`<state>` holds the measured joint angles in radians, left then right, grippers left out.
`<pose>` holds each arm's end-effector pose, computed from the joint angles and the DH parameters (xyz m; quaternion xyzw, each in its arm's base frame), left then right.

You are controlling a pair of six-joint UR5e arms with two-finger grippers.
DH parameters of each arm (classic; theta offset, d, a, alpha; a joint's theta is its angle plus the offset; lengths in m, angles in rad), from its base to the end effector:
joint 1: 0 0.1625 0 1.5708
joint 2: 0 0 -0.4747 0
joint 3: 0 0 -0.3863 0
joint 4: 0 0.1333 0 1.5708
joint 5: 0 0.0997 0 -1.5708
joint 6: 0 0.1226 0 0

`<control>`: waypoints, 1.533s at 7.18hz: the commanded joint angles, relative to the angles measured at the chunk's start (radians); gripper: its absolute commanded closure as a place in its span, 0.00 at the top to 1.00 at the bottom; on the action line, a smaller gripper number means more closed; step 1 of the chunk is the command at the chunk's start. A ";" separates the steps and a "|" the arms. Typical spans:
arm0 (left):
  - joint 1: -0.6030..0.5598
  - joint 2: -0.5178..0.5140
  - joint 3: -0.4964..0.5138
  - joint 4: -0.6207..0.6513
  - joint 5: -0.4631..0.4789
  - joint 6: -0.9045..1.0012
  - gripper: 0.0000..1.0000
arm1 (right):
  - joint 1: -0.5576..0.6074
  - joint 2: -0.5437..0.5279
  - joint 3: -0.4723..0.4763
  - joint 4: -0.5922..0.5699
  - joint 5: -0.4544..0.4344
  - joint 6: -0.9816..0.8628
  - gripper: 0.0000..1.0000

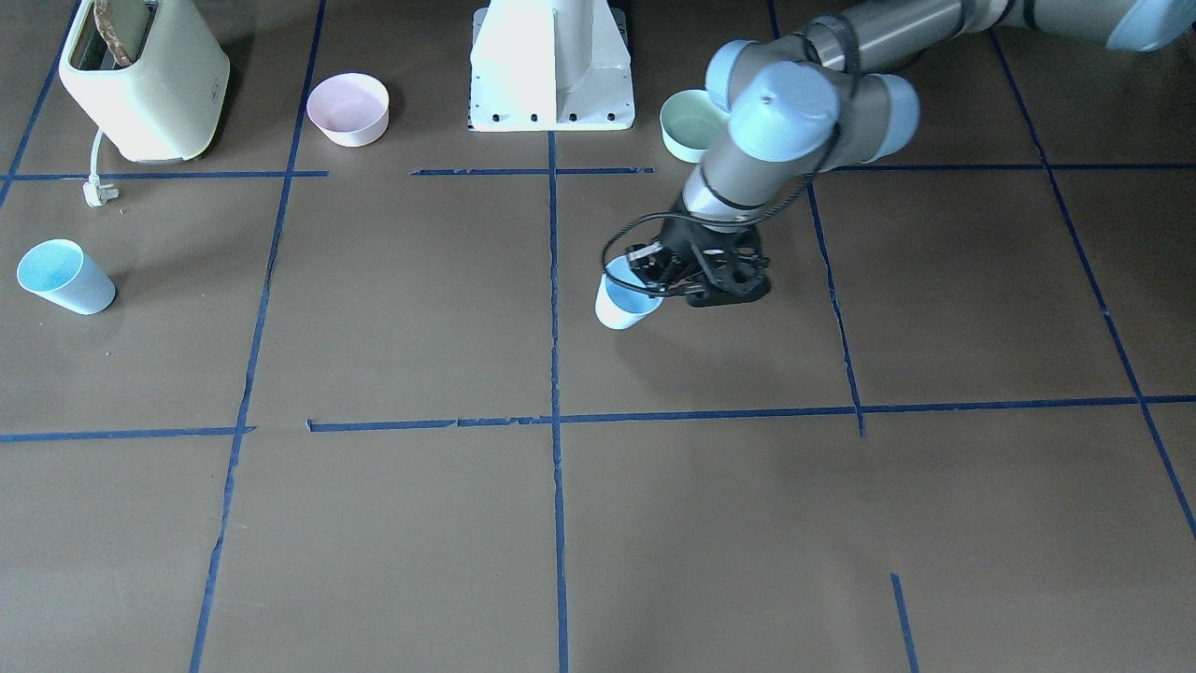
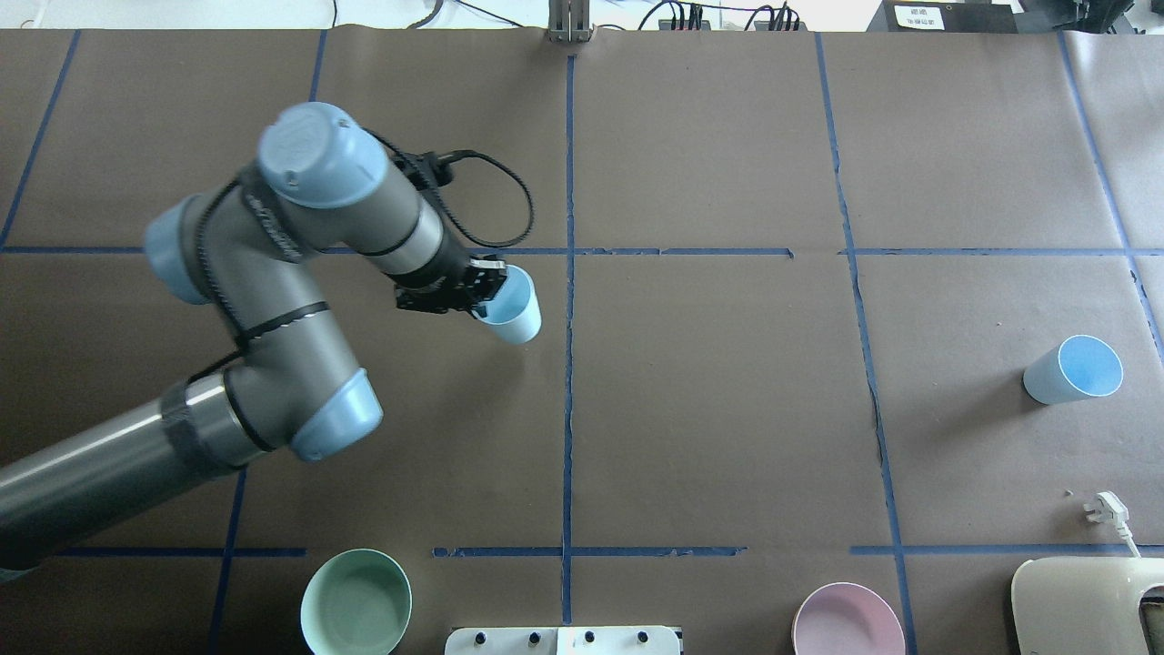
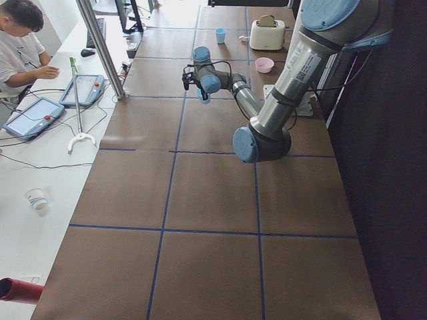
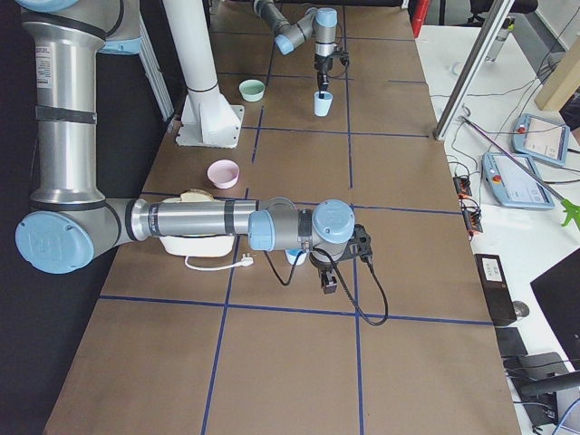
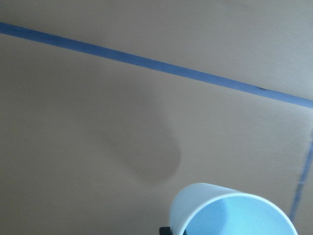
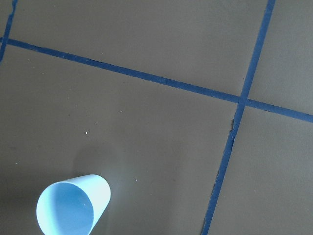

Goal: Stack blue cups with both arms
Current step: 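Carry the light blue cup with the left gripper to the table center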

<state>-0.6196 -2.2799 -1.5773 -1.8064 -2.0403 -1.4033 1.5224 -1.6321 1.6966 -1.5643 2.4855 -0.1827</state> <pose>0.5634 -0.4975 0.2517 -0.0202 0.4906 -0.0900 0.8665 0.0138 -0.4624 0.6789 0.0614 -0.4382 -0.1189 0.8889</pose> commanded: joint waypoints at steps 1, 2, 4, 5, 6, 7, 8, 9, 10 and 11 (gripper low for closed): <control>0.063 -0.128 0.112 0.010 0.107 -0.013 0.00 | -0.004 0.000 0.002 0.001 0.001 0.002 1.00; 0.084 -0.127 0.112 0.012 0.144 -0.011 0.00 | -0.005 -0.002 0.000 0.000 0.001 0.002 1.00; 0.084 -0.125 0.111 0.065 0.156 -0.007 0.00 | -0.011 -0.002 -0.003 0.000 0.001 0.002 1.00; 0.084 -0.122 0.111 0.070 0.167 -0.003 0.00 | -0.011 -0.003 -0.003 0.000 0.001 -0.004 1.00; 0.089 -0.118 0.112 0.070 0.169 -0.003 0.00 | -0.011 -0.003 -0.003 0.000 0.001 -0.003 1.00; 0.089 -0.118 0.112 0.070 0.178 -0.005 0.00 | -0.011 -0.003 -0.003 0.000 0.001 -0.001 1.00; 0.095 -0.118 0.112 0.071 0.190 -0.005 0.03 | -0.011 -0.002 -0.003 0.000 0.001 -0.001 1.00; 0.096 -0.112 0.112 0.071 0.192 -0.003 0.08 | -0.011 -0.002 -0.003 0.000 0.001 -0.001 1.00; 0.096 -0.112 0.111 0.071 0.192 -0.003 0.36 | -0.011 -0.002 -0.003 0.000 0.001 -0.003 1.00; 0.095 -0.110 0.108 0.071 0.193 -0.003 0.76 | -0.013 -0.002 -0.003 0.001 0.000 -0.001 1.00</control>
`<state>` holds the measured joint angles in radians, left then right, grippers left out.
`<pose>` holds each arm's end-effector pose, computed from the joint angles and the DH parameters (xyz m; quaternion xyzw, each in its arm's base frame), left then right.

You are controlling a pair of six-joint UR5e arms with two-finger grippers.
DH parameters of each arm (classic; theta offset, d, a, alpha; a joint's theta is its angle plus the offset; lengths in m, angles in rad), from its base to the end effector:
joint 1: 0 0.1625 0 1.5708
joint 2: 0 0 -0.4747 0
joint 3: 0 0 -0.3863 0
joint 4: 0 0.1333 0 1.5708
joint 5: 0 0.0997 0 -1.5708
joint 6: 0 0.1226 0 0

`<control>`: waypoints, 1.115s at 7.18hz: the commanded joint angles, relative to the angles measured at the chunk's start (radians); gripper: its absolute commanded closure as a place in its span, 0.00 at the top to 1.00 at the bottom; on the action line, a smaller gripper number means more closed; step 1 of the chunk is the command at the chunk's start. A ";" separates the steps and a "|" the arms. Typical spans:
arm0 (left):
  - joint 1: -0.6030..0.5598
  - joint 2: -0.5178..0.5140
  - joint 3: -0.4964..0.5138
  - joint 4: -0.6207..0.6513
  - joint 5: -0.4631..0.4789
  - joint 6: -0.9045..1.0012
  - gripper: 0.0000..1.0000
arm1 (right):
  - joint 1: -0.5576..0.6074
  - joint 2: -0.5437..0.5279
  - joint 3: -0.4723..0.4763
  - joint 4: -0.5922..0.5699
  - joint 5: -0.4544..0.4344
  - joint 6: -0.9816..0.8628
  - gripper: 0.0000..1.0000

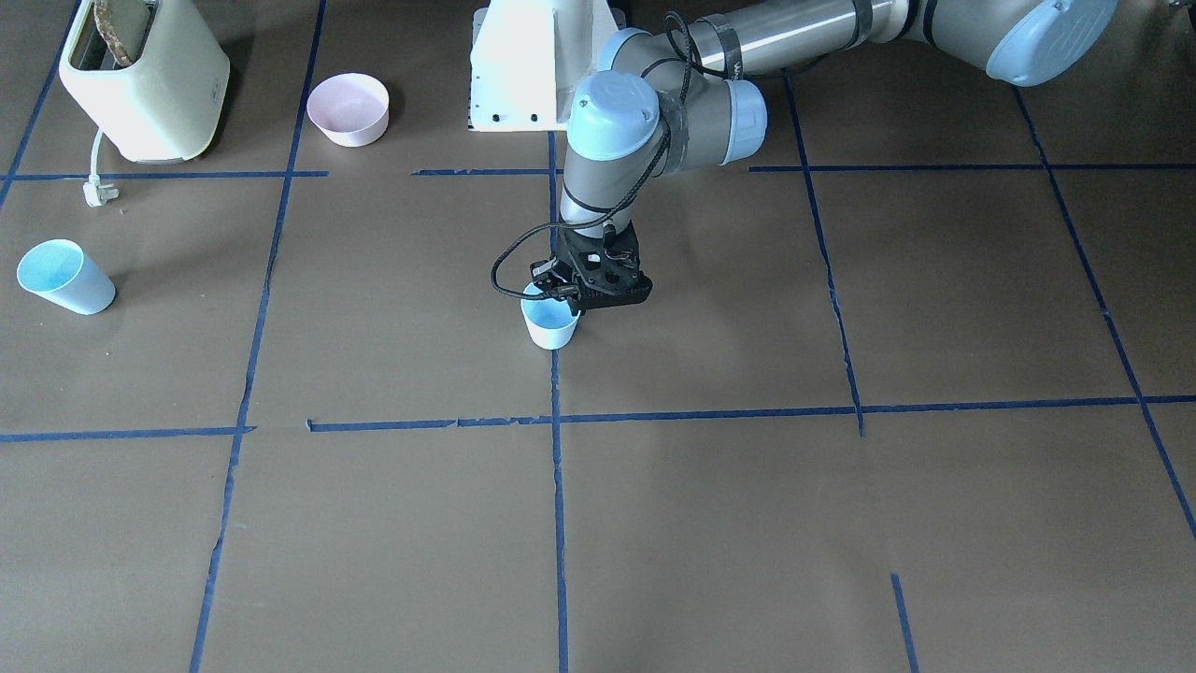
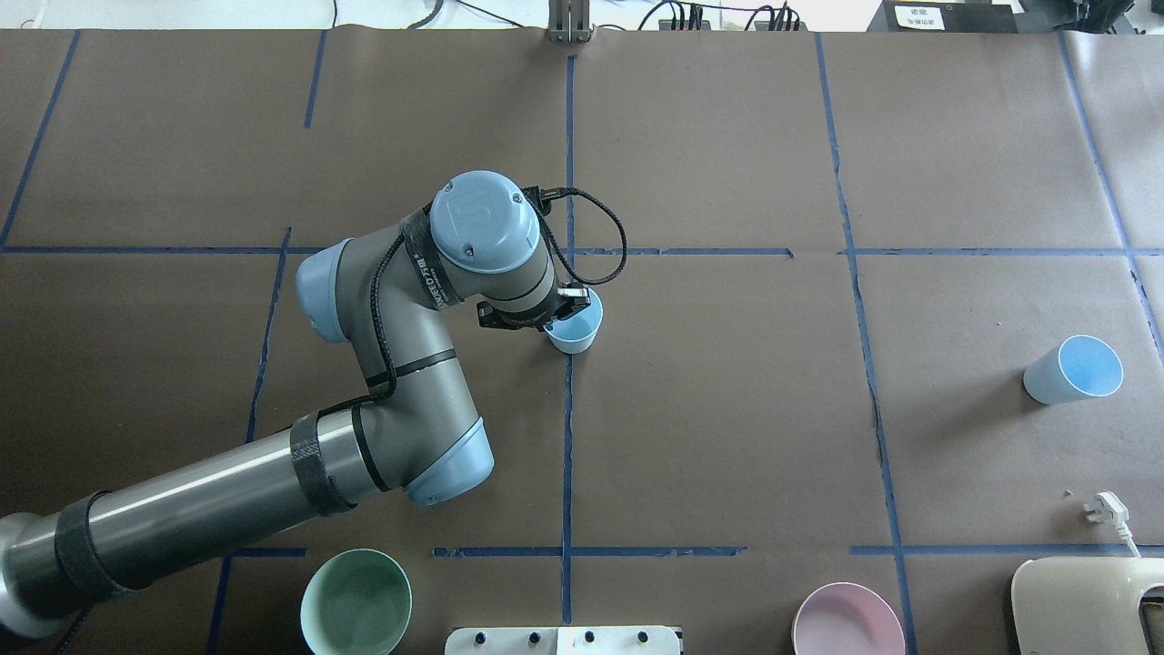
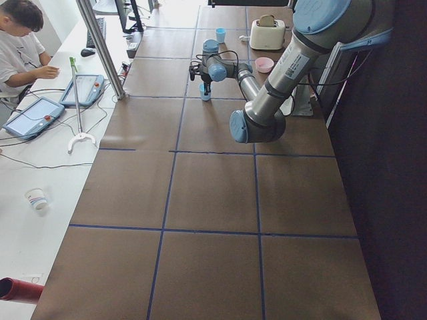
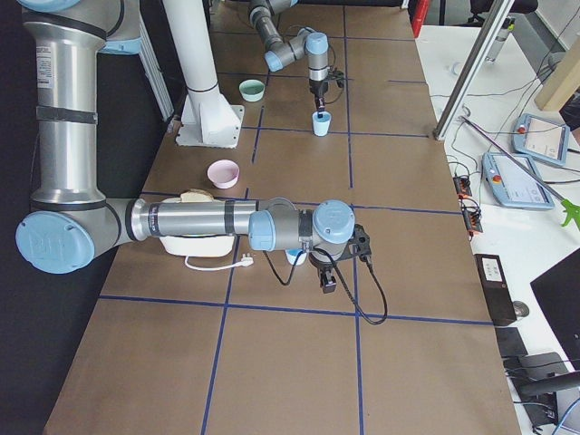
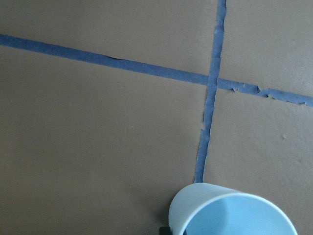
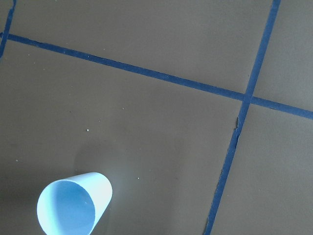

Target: Stack blue cups with both arms

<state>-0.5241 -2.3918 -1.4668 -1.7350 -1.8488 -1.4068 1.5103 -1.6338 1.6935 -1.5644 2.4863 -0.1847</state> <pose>0.6367 -0.4831 0.2302 0.0245 0.4399 -0.1023 0.8919 0.0082 -0.4615 0.6812 0.0570 -0.4390 -0.1241 0.8880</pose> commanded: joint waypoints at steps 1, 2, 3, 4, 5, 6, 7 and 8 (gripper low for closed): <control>-0.007 0.000 -0.016 0.006 0.002 0.000 1.00 | -0.004 0.000 0.000 0.001 -0.003 0.001 1.00; -0.037 0.020 -0.088 0.014 -0.003 0.000 1.00 | -0.008 -0.001 0.003 0.001 -0.003 0.004 1.00; -0.059 0.078 -0.186 0.018 -0.003 0.002 1.00 | -0.012 -0.004 0.003 0.001 -0.004 0.030 1.00; -0.073 0.126 -0.246 0.018 -0.007 0.003 1.00 | -0.050 -0.014 0.006 0.036 -0.009 0.110 1.00; -0.079 0.132 -0.247 0.020 -0.007 0.002 1.00 | -0.091 -0.073 0.005 0.181 -0.023 0.202 1.00; -0.085 0.132 -0.247 0.020 -0.007 0.002 1.00 | -0.149 -0.113 0.005 0.396 -0.032 0.426 1.00; -0.088 0.132 -0.247 0.020 -0.007 0.002 1.00 | -0.235 -0.173 0.005 0.566 -0.093 0.544 0.99; -0.088 0.132 -0.247 0.020 -0.006 0.002 1.00 | -0.286 -0.178 0.006 0.596 -0.115 0.623 0.98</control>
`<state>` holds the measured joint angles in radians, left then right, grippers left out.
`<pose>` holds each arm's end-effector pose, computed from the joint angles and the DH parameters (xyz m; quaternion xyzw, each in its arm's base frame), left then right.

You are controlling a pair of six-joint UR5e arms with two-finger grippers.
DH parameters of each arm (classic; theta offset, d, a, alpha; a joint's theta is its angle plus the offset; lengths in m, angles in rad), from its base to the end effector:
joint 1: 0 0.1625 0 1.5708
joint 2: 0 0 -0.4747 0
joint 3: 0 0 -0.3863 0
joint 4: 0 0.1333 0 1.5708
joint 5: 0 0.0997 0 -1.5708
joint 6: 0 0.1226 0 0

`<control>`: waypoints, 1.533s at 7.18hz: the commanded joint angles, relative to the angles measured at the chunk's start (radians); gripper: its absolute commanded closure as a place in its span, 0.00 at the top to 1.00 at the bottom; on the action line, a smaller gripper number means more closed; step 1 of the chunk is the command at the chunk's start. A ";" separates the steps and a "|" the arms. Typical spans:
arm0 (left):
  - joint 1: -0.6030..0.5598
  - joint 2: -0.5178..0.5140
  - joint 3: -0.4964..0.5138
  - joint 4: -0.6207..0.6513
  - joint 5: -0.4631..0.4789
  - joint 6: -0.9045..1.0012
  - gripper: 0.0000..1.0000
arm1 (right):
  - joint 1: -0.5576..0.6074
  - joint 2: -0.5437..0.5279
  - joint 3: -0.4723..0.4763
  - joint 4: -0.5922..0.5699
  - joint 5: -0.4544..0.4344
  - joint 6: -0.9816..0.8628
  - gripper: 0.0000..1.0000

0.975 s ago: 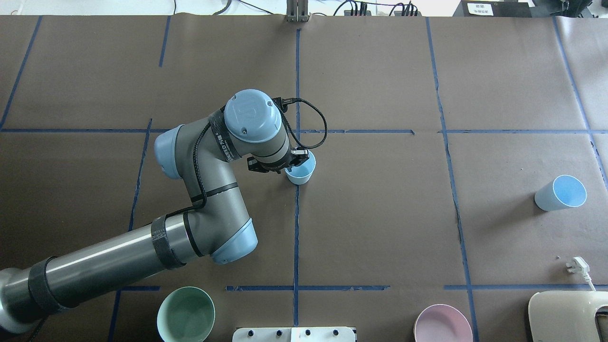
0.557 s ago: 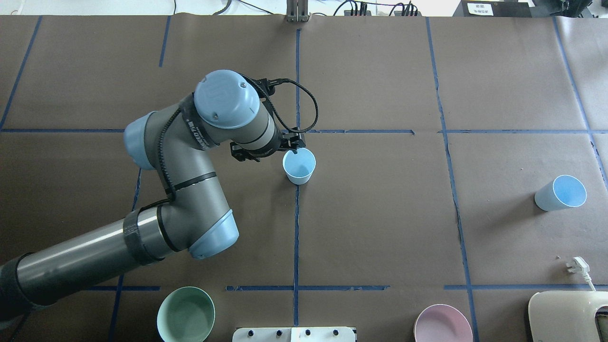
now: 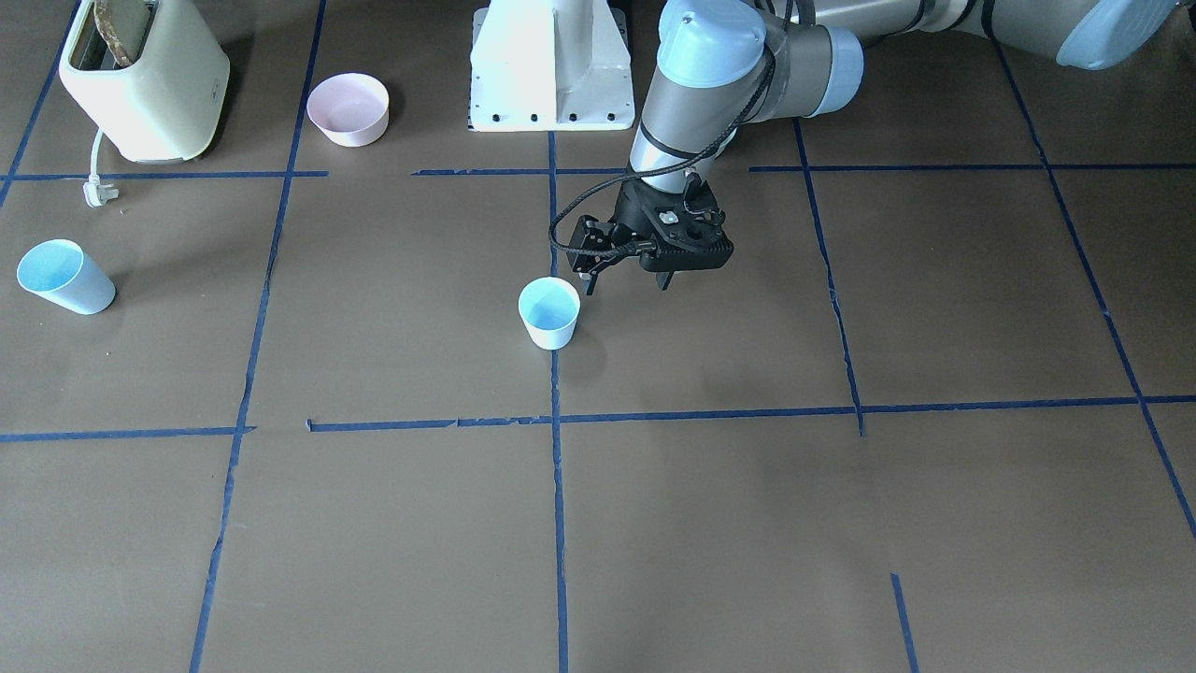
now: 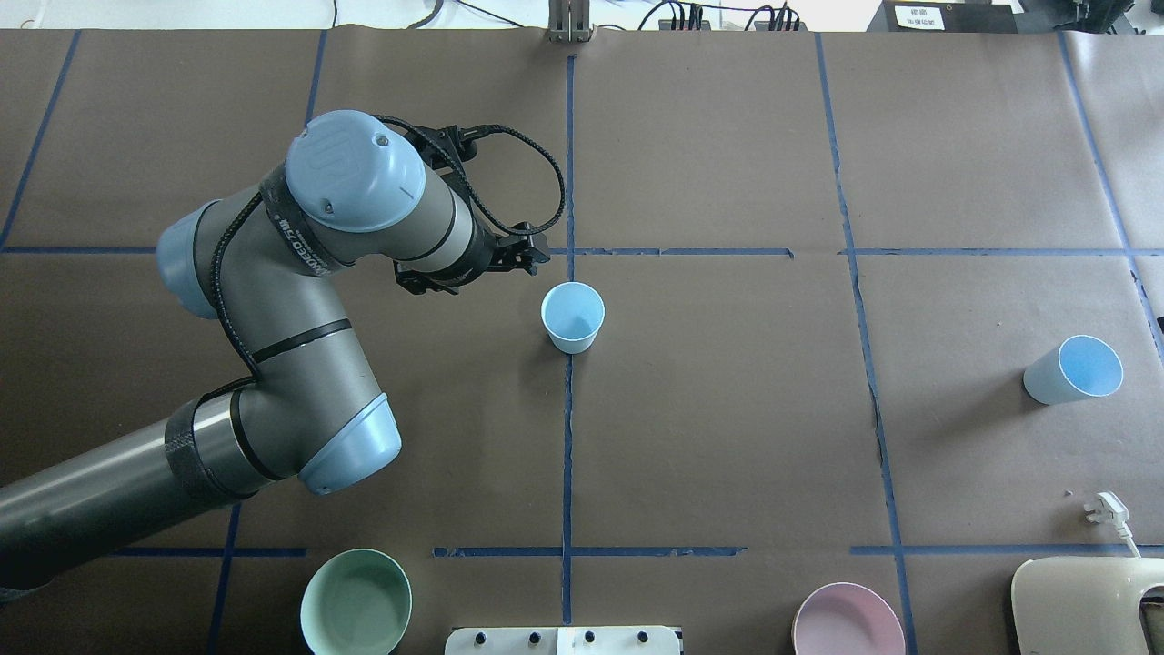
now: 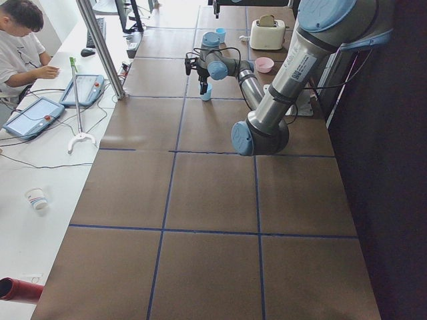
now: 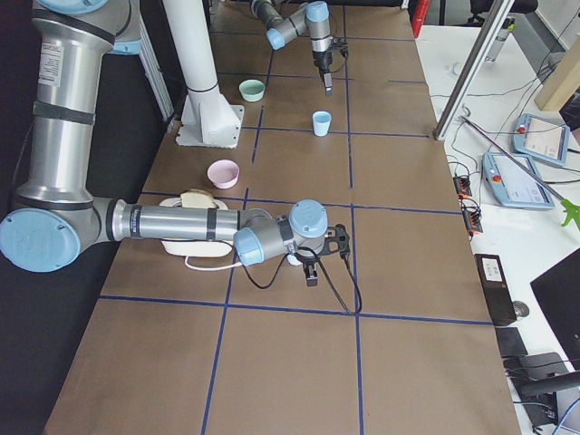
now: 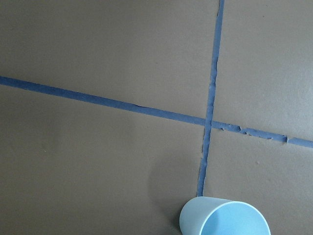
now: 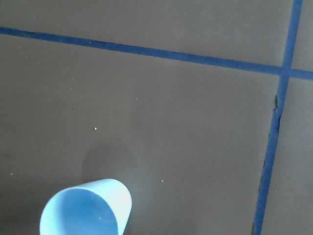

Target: Stack blue cups with both arms

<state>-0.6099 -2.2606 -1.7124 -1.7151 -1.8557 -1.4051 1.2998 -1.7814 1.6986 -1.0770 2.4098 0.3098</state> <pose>0.5301 -0.4910 0.2266 0.0594 0.4770 -0.1277 0.8676 -0.0692 -0.4062 0.6939 0.0644 -0.4354 -0.0658 0.8955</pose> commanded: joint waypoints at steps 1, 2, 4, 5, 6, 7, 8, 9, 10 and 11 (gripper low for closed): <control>-0.002 0.001 -0.001 0.000 0.001 -0.003 1.00 | -0.109 -0.026 0.001 0.112 -0.035 0.196 0.98; -0.002 0.004 -0.001 -0.001 0.003 -0.005 1.00 | -0.132 -0.023 0.001 0.121 -0.040 0.218 0.98; -0.002 0.009 -0.003 -0.001 0.004 -0.006 1.00 | -0.146 -0.015 -0.005 0.123 -0.041 0.219 0.98; -0.002 0.007 -0.003 -0.001 0.004 -0.006 1.00 | -0.161 -0.015 -0.010 0.123 -0.041 0.219 0.97; -0.002 0.010 -0.003 -0.001 0.004 -0.006 1.00 | -0.175 -0.015 -0.014 0.123 -0.044 0.219 0.97; -0.002 0.010 -0.003 -0.001 0.004 -0.006 1.00 | -0.181 -0.015 -0.036 0.124 -0.046 0.218 0.94; -0.002 0.012 -0.001 -0.003 0.004 -0.006 1.00 | -0.198 -0.003 -0.055 0.124 -0.063 0.218 0.87; -0.002 0.012 -0.001 -0.003 0.004 -0.006 1.00 | -0.211 0.007 -0.072 0.123 -0.090 0.219 0.65; -0.002 0.018 -0.001 -0.004 0.004 -0.005 1.00 | -0.209 0.020 -0.083 0.123 -0.089 0.218 0.13; -0.002 0.022 -0.001 -0.006 0.004 0.000 1.00 | -0.209 0.027 -0.082 0.121 -0.084 0.216 0.00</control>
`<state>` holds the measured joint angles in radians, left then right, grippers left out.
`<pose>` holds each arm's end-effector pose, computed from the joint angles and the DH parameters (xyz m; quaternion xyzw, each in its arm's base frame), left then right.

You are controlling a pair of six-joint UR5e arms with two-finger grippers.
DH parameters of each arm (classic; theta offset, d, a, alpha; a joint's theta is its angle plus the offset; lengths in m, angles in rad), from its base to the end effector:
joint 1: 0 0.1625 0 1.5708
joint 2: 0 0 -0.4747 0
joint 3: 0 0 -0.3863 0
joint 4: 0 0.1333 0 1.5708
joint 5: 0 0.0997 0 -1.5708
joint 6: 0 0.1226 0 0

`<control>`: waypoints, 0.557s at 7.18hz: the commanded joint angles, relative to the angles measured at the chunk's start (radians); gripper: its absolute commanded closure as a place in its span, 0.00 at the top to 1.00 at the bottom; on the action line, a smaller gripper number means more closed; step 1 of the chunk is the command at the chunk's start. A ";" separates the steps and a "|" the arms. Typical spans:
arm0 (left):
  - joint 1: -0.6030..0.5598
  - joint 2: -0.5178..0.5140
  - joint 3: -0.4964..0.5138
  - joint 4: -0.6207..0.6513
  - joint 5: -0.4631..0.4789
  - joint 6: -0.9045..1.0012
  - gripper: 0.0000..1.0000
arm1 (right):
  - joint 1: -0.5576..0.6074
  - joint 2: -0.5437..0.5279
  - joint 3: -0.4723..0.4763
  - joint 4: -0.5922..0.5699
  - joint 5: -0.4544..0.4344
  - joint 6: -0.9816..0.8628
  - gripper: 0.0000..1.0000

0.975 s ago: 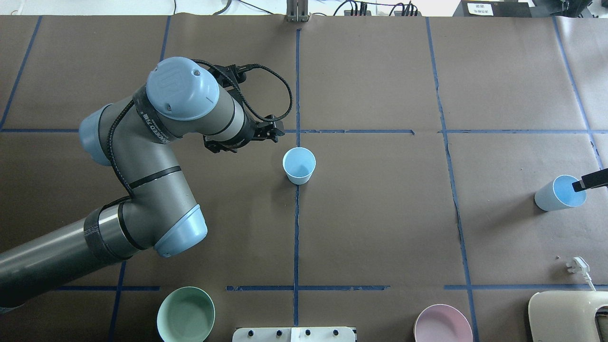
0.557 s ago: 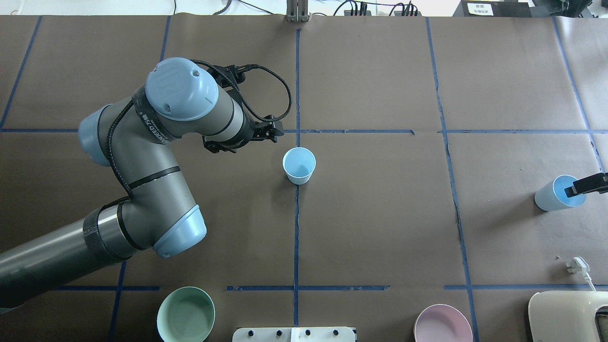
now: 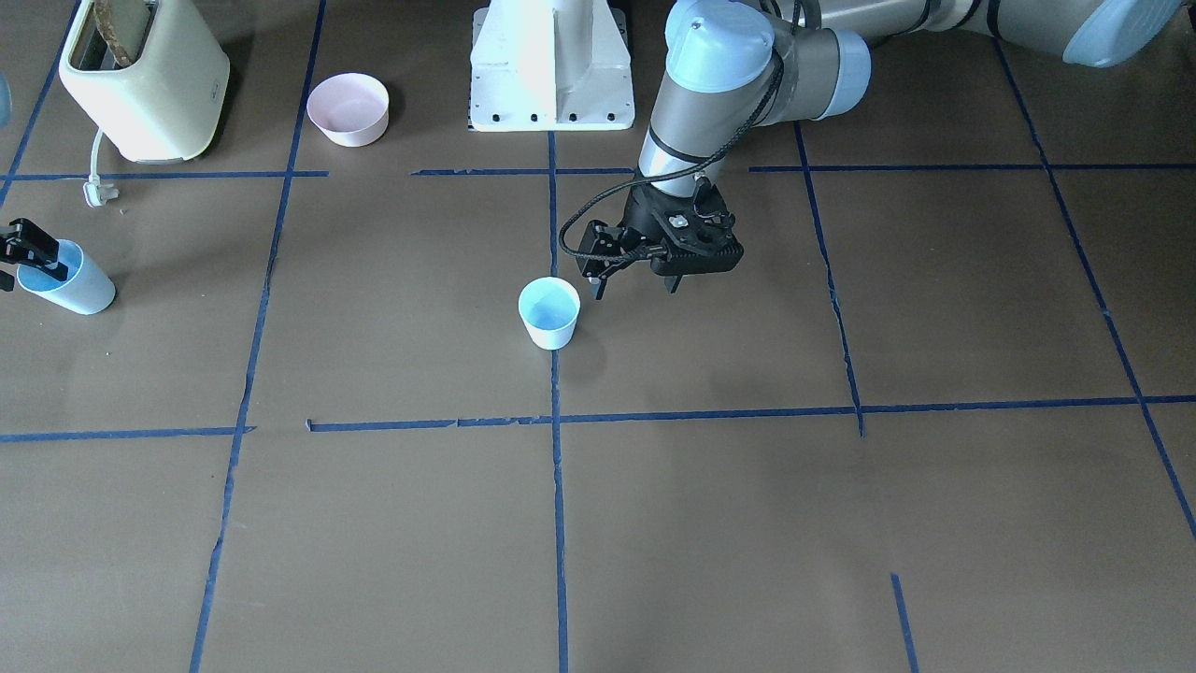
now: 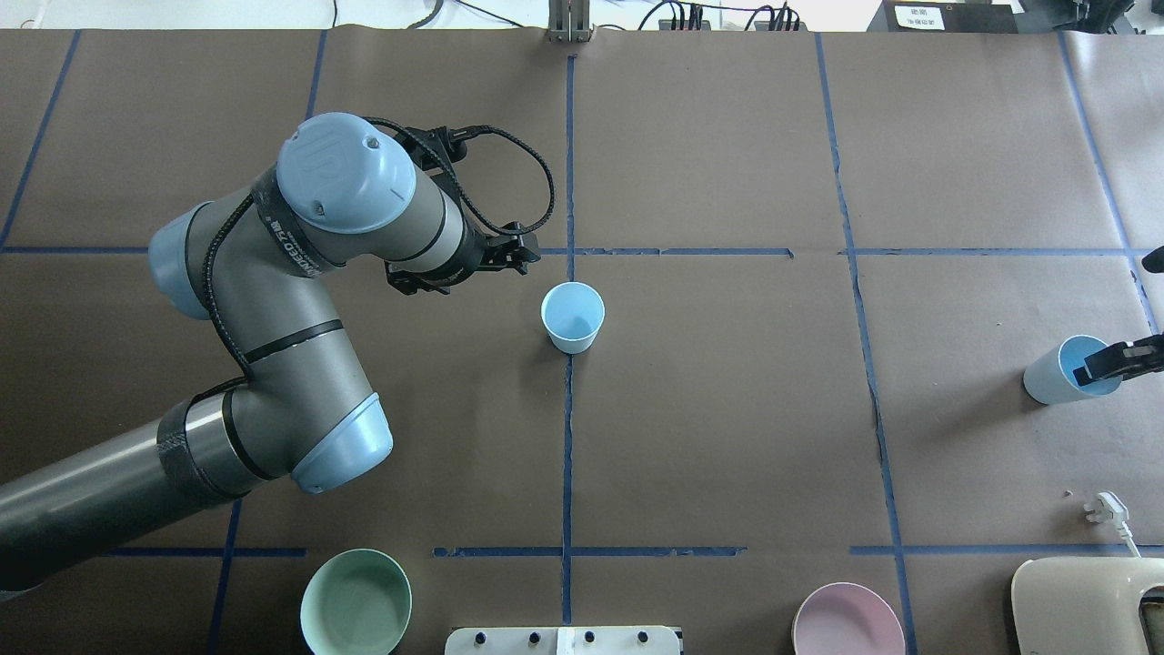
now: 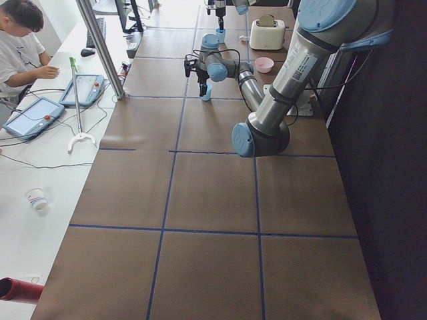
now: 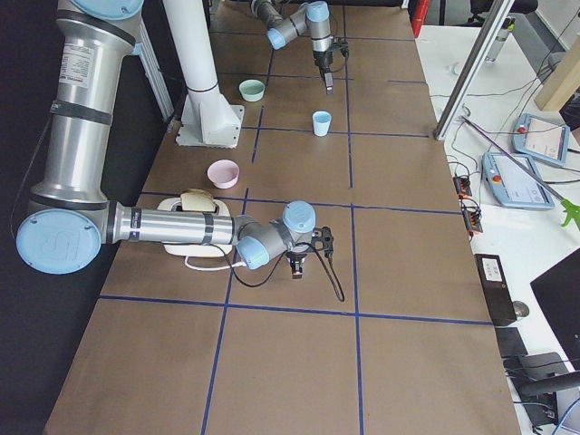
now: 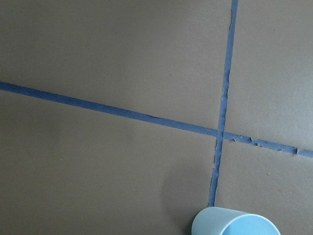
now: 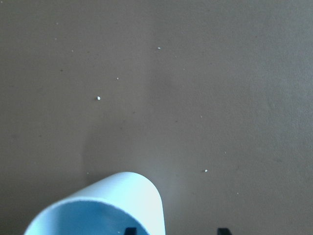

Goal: Stack blue cups with both arms
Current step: 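Reach the right gripper to the other light blue cup and grasp it, then carry the held cup with the right gripper over the center cup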

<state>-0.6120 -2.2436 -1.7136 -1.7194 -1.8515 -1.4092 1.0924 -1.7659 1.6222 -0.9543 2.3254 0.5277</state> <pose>0.5275 -0.4916 0.2377 0.0584 0.4719 -0.1327 0.8696 -0.1494 -0.3953 0.7176 0.0181 -0.4188 -0.0640 0.9057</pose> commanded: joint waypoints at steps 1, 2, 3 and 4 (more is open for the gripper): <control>0.000 0.006 0.002 0.000 0.000 0.006 1.00 | -0.003 0.014 0.001 0.000 0.014 0.000 0.00; -0.008 0.006 0.002 -0.002 0.000 0.006 1.00 | -0.002 0.051 0.033 -0.014 0.061 0.006 0.00; -0.014 0.006 0.000 -0.003 0.000 0.007 1.00 | 0.000 0.080 0.080 -0.014 0.133 0.074 0.00; -0.021 0.006 0.000 -0.003 -0.002 0.007 1.00 | -0.002 0.129 0.135 -0.015 0.158 0.209 0.00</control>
<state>-0.6250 -2.2382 -1.7129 -1.7220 -1.8518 -1.4027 1.0912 -1.6891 1.6954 -0.9668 2.4352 0.6090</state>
